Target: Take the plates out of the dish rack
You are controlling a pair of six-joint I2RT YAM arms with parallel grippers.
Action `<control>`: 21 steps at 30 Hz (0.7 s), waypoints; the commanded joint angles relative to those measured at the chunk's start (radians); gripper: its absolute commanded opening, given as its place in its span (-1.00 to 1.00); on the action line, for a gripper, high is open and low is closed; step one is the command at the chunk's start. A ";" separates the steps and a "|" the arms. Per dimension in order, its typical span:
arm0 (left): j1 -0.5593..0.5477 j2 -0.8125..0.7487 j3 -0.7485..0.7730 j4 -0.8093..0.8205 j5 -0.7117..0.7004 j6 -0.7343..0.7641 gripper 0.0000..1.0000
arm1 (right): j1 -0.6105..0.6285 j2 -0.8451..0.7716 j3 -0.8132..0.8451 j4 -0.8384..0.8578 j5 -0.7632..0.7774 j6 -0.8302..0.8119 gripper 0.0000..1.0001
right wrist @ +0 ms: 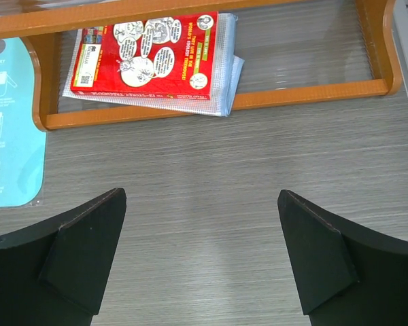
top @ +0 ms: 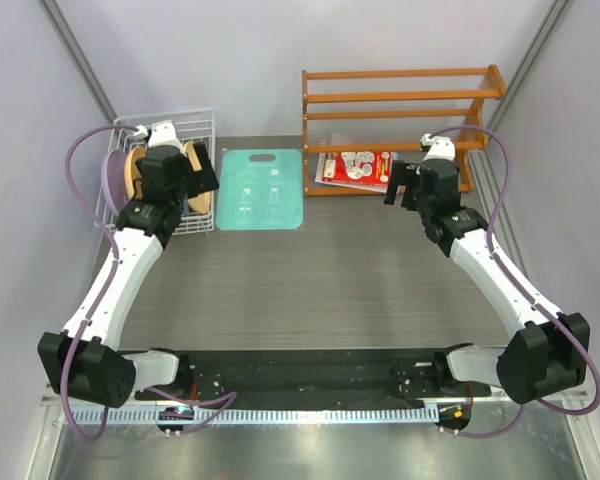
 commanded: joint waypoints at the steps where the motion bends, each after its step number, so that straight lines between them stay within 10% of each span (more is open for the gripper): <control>1: -0.002 0.049 0.091 -0.025 0.016 0.008 0.99 | 0.002 0.000 0.035 0.006 0.034 -0.016 0.99; 21: -0.056 0.310 0.244 -0.077 -0.263 -0.005 0.96 | 0.004 0.052 0.052 -0.006 0.054 -0.032 0.91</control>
